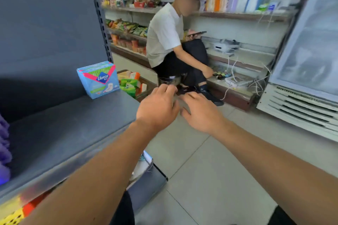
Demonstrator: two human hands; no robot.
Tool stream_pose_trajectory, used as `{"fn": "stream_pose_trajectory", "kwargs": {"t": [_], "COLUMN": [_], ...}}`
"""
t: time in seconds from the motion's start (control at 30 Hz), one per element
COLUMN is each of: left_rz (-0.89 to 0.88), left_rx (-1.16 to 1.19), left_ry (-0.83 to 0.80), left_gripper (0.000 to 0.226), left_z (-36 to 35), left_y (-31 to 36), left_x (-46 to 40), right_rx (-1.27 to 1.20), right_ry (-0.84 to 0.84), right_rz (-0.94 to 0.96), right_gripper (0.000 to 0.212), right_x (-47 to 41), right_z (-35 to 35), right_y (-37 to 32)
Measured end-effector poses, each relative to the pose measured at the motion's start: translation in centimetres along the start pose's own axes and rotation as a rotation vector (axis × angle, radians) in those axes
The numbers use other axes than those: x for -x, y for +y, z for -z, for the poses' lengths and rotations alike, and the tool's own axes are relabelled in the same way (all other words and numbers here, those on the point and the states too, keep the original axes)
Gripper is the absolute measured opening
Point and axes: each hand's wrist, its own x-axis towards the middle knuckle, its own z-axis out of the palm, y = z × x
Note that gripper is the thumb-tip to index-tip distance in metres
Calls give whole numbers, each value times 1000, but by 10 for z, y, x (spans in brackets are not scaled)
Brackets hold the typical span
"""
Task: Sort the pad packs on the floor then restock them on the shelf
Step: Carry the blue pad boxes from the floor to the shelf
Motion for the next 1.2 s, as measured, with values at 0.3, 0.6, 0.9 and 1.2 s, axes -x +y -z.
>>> {"fn": "stream_pose_trajectory", "kwargs": {"t": [0.3, 0.6, 0.9, 1.2], "left_rz": [-272, -522, -540, -327], "left_rx": [126, 205, 208, 295], "left_ry": [-381, -505, -845, -1298], "left_gripper": [46, 44, 38, 35], "left_z": [-74, -137, -266, -429], "left_y": [174, 271, 344, 433], "left_x": [25, 51, 98, 215], "right_rx": [75, 101, -25, -349], "right_ry": [-93, -207, -317, -341], "right_rz": [-445, -851, -1271, -1628], "right_gripper": [48, 52, 51, 48], "right_x": [182, 285, 421, 570], "right_z": [44, 50, -1, -130], "right_y": [97, 151, 244, 327]}}
